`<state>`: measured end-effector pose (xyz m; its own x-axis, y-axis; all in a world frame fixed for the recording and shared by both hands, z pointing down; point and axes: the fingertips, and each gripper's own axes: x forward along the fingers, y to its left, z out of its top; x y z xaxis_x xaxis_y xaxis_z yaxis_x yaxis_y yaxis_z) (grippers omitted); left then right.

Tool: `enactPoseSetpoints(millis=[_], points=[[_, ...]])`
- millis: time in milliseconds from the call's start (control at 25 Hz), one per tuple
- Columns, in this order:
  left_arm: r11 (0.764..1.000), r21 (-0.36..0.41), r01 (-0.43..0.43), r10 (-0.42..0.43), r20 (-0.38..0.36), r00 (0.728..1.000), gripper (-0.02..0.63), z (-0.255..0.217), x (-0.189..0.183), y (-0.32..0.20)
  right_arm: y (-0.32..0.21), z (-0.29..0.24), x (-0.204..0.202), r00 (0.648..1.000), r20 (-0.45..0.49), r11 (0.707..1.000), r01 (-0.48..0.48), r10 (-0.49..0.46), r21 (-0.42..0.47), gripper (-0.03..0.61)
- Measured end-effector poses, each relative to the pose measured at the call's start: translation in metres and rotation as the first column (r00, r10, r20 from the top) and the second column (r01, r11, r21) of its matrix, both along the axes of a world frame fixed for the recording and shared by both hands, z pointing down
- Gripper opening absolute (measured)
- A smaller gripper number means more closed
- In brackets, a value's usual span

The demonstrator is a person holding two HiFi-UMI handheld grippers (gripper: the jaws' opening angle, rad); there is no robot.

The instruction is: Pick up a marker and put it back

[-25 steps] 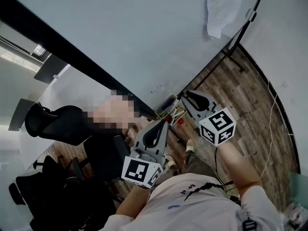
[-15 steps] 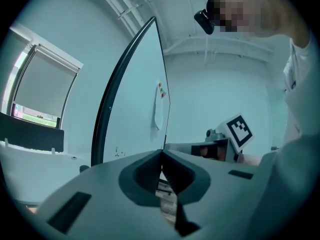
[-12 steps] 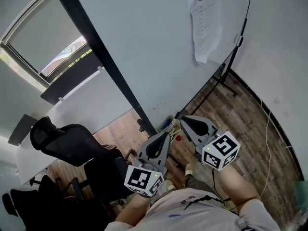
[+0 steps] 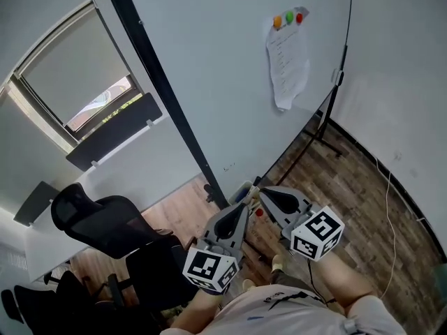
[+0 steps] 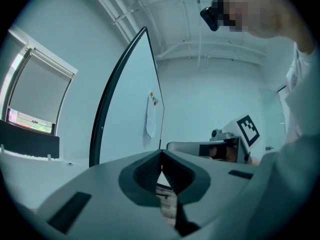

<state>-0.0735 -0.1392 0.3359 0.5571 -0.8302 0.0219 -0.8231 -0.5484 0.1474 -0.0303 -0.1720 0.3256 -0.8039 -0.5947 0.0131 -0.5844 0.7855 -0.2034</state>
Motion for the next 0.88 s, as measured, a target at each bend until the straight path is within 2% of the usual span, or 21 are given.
enactPoseSetpoints(millis=[280,880], points=[[1.000,0.023,-0.010,0.010,-0.012,1.000,0.011,-0.013,0.004,0.008,0.012,-0.012,0.010,1.000,-0.014,0.999,-0.024,0.024,0.030,0.014],[0.999,0.026,-0.031,0.031,-0.013,0.999,0.011,-0.012,0.013,0.013,0.018,-0.012,0.015,0.999,-0.027,0.999,-0.035,0.036,0.036,0.014]])
